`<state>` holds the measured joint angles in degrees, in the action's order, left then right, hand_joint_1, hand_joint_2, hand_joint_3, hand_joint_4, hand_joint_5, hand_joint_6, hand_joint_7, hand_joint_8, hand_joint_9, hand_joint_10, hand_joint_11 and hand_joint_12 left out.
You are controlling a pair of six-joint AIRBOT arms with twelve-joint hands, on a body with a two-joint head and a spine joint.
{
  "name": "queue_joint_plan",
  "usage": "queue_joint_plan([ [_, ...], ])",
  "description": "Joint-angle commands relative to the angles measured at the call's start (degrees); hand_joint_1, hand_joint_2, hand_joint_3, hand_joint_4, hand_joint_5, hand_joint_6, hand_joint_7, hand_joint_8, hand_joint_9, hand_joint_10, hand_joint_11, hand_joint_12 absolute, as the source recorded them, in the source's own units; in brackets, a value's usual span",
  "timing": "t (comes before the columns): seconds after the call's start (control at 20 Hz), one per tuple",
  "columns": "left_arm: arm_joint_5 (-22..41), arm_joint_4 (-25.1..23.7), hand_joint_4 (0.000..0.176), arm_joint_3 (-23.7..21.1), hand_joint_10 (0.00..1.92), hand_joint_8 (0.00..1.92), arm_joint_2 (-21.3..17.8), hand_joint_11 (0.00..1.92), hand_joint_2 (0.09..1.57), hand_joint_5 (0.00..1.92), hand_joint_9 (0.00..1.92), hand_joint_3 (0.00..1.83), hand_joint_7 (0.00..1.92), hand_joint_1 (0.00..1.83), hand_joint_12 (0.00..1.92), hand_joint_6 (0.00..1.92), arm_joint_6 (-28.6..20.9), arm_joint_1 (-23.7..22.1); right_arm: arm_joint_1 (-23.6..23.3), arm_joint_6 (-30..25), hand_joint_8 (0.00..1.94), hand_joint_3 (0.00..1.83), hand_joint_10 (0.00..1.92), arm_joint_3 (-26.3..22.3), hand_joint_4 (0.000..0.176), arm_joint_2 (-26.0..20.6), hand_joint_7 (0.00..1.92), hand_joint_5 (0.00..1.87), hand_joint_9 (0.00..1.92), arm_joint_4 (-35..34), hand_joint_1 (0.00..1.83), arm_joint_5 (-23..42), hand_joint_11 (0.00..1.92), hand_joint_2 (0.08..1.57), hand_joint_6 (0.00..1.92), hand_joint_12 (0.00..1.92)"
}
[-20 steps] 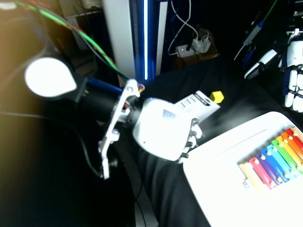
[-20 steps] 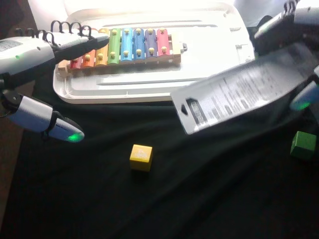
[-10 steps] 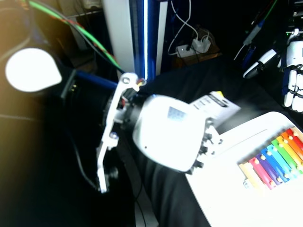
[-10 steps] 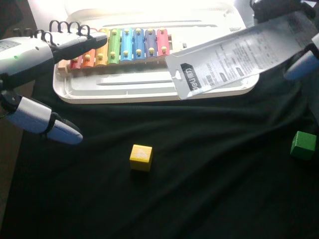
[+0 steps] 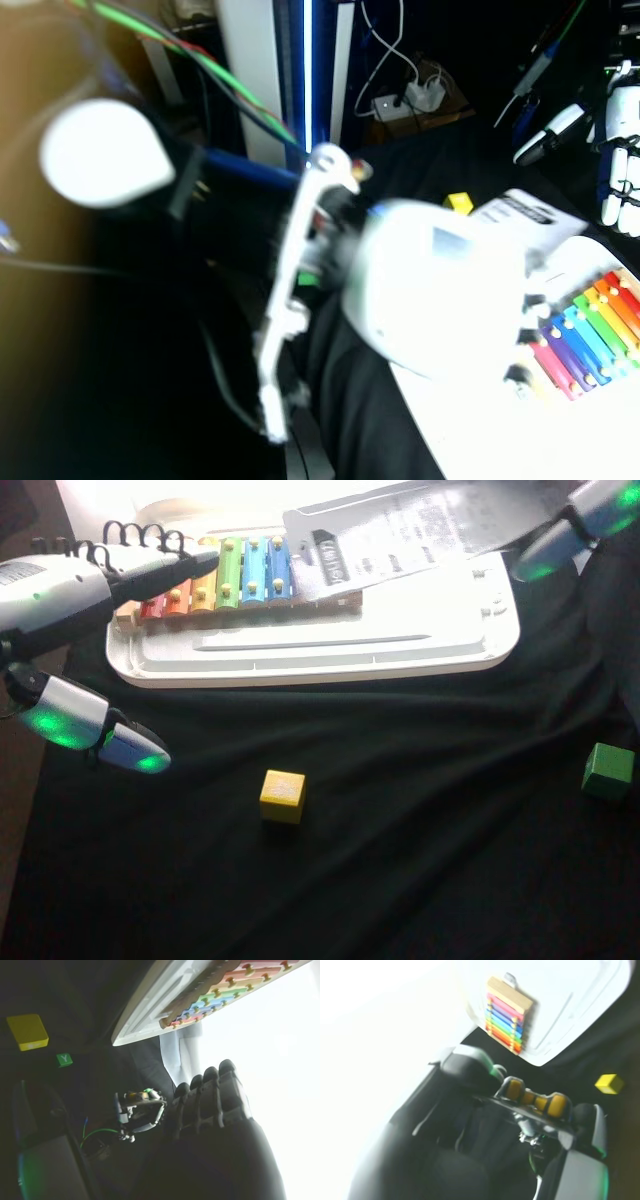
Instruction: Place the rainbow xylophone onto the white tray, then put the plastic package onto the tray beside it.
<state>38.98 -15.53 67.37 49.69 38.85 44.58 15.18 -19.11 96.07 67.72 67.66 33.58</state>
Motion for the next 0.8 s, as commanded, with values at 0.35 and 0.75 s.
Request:
queue_joint_plan([
  [0.35, 8.3, 2.3, 0.0, 0.4, 0.0, 0.0, 0.0, 0.0, 0.7, 0.0, 0.0, 0.0, 0.0, 0.92, 0.0, 0.0, -0.1, -0.6, -0.1, -0.5, 1.66, 0.04, 1.64, 5.8, 0.0, 6.0, 0.96, 0.79, 1.1, -8.7, 1.48, 2.4, 1.12, 0.98, 1.68, 1.69],
  [0.75, 9.9, 2.9, 0.0, 0.5, 0.0, 0.0, -0.6, 0.0, 0.73, 0.0, 0.0, 0.0, 0.0, 0.94, 0.0, 0.0, -0.1, -0.9, 1.5, -0.5, 1.85, 0.0, 1.81, 11.1, 0.0, 11.3, 1.04, 0.84, 1.23, -10.1, 1.51, 0.6, 1.28, 1.05, 1.8, 1.84],
])
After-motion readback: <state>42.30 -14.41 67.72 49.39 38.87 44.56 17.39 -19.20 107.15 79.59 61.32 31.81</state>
